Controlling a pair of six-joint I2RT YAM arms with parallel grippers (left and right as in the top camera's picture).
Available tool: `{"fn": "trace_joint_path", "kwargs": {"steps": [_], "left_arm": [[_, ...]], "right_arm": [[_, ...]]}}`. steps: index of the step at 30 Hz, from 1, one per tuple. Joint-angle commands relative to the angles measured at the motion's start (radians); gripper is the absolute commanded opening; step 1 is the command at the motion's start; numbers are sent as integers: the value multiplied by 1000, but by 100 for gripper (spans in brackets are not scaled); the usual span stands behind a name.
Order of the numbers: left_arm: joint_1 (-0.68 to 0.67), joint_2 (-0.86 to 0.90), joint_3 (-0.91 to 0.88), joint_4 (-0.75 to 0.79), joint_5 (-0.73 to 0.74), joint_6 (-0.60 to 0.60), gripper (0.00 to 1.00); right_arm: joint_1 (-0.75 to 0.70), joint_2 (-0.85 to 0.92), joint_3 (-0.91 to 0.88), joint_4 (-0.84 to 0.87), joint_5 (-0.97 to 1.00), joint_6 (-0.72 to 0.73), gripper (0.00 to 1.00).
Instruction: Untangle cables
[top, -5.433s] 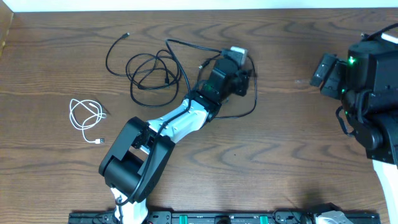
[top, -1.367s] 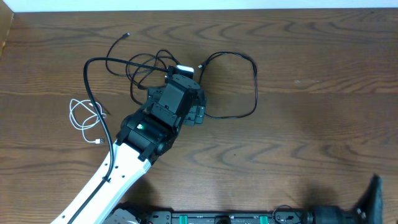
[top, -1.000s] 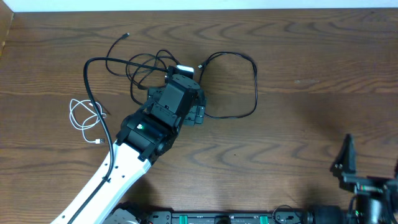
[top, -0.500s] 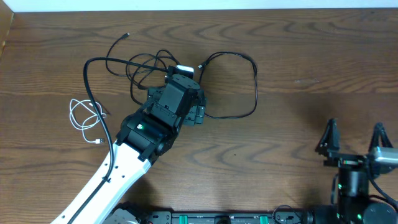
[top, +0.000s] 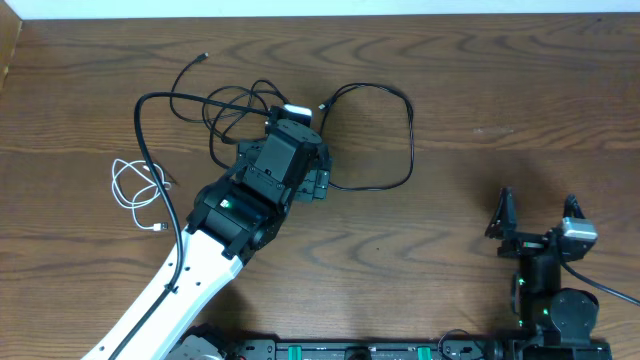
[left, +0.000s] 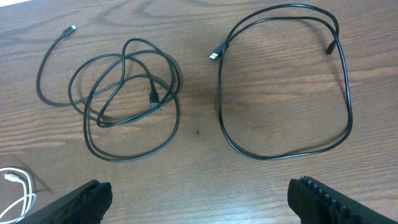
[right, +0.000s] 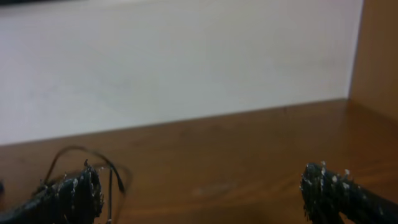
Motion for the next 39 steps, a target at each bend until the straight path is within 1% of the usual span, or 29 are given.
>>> {"fn": "trace_joint_path", "kwargs": {"steps": [1, 5, 7, 39], "left_arm": [[2, 4, 3, -3, -13, 6, 95], [2, 4, 3, -3, -13, 6, 95], [2, 4, 3, -3, -13, 6, 95], [2, 4, 3, -7, -24, 6, 95]], "right_arm": [[5, -10, -34, 3, 9, 12, 99], [-9, -10, -64, -8, 10, 12, 99], [-9, -10, -64, -67, 8, 11, 99], [-9, -9, -64, -63, 8, 11, 99]]}}
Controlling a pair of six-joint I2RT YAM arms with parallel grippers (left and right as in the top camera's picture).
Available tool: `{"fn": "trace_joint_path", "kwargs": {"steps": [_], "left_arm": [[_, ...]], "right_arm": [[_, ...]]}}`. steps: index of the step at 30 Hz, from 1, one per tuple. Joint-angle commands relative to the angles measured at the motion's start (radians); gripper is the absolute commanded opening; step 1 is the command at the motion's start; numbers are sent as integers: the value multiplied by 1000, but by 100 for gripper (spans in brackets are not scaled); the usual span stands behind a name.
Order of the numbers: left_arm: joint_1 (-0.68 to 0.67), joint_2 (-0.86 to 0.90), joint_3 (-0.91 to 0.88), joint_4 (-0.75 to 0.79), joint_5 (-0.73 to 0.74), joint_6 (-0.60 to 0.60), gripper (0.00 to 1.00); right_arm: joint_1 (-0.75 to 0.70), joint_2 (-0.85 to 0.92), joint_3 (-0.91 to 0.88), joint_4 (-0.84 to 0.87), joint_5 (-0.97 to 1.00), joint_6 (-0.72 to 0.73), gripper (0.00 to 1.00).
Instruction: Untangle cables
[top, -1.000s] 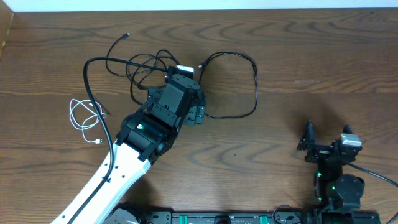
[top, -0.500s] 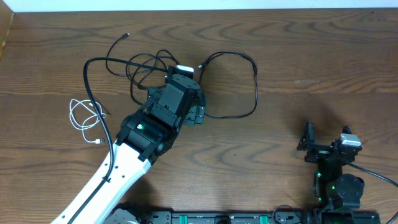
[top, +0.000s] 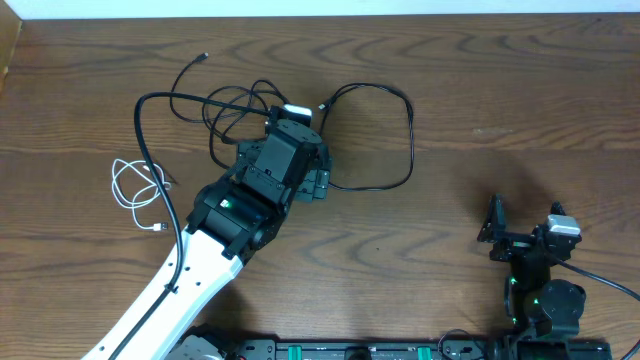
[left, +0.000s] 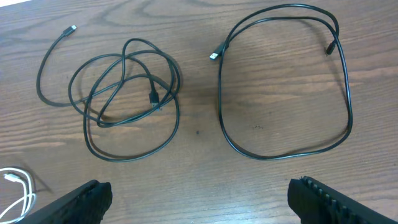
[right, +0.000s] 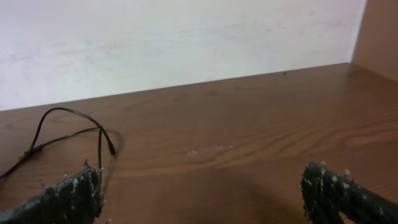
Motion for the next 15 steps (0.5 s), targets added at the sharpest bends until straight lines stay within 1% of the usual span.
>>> {"fn": "trace_joint_path", "kwargs": {"steps": [1, 3, 10, 15], "left_arm": [[2, 3, 3, -11, -40, 6, 95], [2, 4, 3, -30, -67, 6, 95], [3, -2, 3, -48, -65, 6, 95], [46, -21, 3, -52, -65, 6, 95]], "right_arm": [[-6, -6, -2, -2, 8, 11, 99], [-6, -6, -2, -2, 8, 11, 99], [-6, -6, -2, -2, 8, 11, 99], [-6, -6, -2, -2, 8, 11, 99]]}}
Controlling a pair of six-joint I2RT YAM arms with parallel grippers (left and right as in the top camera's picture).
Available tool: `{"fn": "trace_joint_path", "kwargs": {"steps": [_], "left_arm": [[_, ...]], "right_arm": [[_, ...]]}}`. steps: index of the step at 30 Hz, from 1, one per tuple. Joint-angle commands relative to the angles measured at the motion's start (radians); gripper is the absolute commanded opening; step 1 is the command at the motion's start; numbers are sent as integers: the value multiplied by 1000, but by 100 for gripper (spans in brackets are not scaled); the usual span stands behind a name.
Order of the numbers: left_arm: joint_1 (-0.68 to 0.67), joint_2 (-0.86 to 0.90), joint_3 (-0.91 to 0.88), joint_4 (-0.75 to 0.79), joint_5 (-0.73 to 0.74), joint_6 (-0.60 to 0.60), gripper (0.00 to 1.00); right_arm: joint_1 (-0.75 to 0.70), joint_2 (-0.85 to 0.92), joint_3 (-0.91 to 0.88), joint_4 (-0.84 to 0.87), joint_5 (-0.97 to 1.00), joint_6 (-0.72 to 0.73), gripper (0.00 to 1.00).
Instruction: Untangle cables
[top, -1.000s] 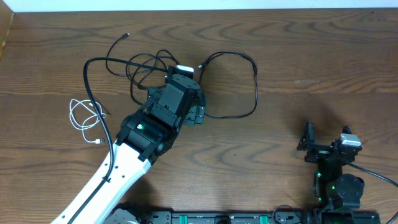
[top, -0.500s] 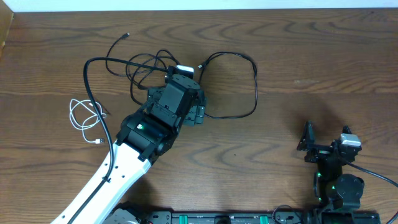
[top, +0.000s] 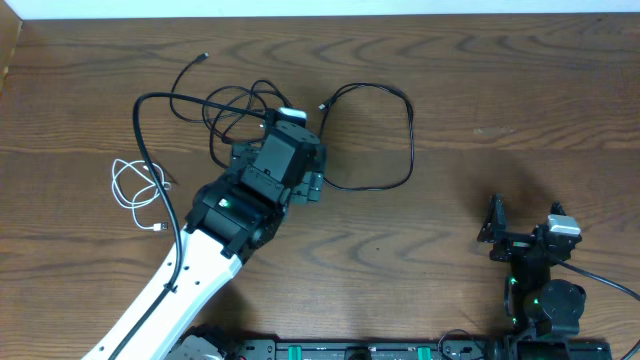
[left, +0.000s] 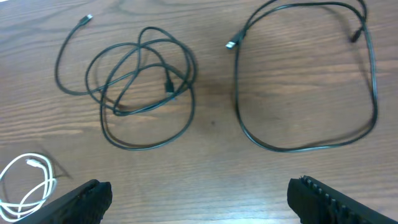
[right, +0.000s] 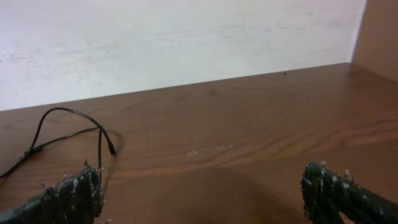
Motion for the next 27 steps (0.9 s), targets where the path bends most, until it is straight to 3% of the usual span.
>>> {"fn": "trace_joint_path", "kwargs": {"steps": [1, 4, 10, 13, 20, 27], "left_arm": [[50, -33, 3, -7, -28, 6, 95], [132, -100, 1, -22, -8, 5, 95], [357, -306, -61, -26, 214, 5, 95], [451, -440, -126, -26, 247, 5, 95], [533, -784, -331, -20, 248, 4, 95], [577, -1042, -548, 96, 247, -43, 95]], "right_arm": [[-6, -6, -2, -2, 8, 11, 99], [-6, -6, -2, -2, 8, 11, 99], [-6, -6, -2, -2, 8, 11, 99], [-6, -6, -2, -2, 8, 11, 99], [-6, -6, -2, -2, 8, 11, 99], [-6, -6, -2, -2, 8, 11, 99]]}}
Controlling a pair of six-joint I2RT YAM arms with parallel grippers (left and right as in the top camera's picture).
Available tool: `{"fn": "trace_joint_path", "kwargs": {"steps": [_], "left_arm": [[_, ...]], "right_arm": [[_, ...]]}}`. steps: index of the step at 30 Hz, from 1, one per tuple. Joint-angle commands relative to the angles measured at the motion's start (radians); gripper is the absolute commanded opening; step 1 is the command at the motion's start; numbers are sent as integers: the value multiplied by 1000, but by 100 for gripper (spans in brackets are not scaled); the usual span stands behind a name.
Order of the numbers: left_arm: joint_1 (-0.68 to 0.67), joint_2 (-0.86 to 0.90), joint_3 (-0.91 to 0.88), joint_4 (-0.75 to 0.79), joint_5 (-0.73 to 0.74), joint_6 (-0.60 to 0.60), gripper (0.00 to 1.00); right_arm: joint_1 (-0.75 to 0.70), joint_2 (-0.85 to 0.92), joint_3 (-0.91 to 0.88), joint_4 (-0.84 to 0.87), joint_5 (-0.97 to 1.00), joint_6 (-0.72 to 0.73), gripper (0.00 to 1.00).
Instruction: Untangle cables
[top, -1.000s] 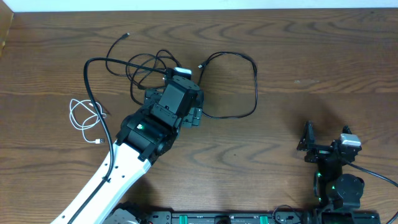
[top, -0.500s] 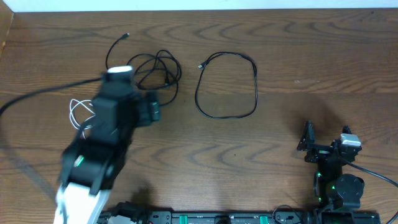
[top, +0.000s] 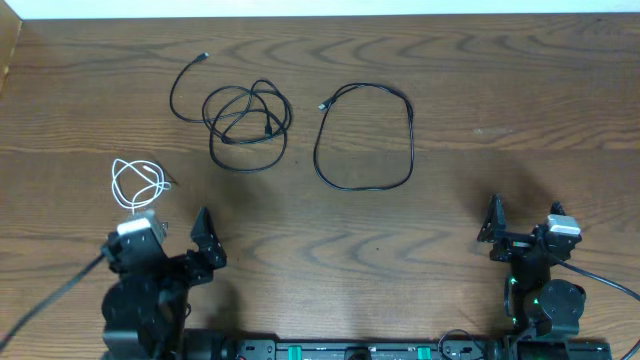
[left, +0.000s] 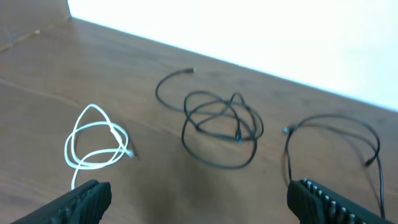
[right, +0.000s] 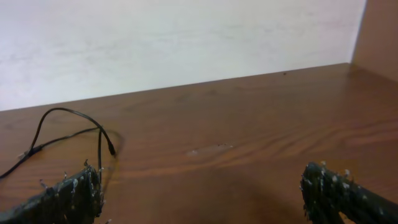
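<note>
Three cables lie apart on the wooden table. A black coiled cable (top: 245, 125) (left: 221, 127) sits at the back left. A black looped cable (top: 365, 135) (left: 336, 134) lies to its right, its end showing in the right wrist view (right: 68, 134). A white coiled cable (top: 138, 185) (left: 93, 143) rests at the left. My left gripper (top: 165, 250) (left: 199, 202) is open at the front left, holding nothing. My right gripper (top: 525, 230) (right: 202, 193) is open at the front right, holding nothing.
The wooden table (top: 480, 90) ends at a white wall behind. A wooden side panel (right: 379, 37) rises at the far right. A black rail (top: 350, 350) runs along the front edge between the arm bases.
The left arm has gone from above the cables at the back centre to the front left edge, leaving all three cables uncovered. The cables lie where they were. The right arm has not moved.
The left arm hovered open over the black cables through the earlier moments, shifting slightly left. The right gripper turned a little after the first moment, then stayed. Now the left arm is folded back at the front left. No cable has moved.
</note>
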Motion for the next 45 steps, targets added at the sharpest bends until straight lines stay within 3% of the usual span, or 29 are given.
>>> {"fn": "trace_joint_path", "kwargs": {"steps": [1, 14, 36, 42, 45], "left_arm": [[25, -89, -100, 62, 13, -47, 95], [39, -271, -399, 289, 13, -97, 95], [39, -270, -648, 566, -108, -93, 95], [38, -270, -682, 641, -93, -35, 95], [39, -270, -682, 629, 6, 123, 95]], "right_arm": [[-6, -6, -2, -3, 8, 11, 99], [-6, -6, -2, -3, 8, 11, 99], [-6, -6, -2, -3, 8, 11, 99], [-6, -6, -2, -2, 8, 11, 99], [-6, -6, -2, -2, 8, 11, 99]]}}
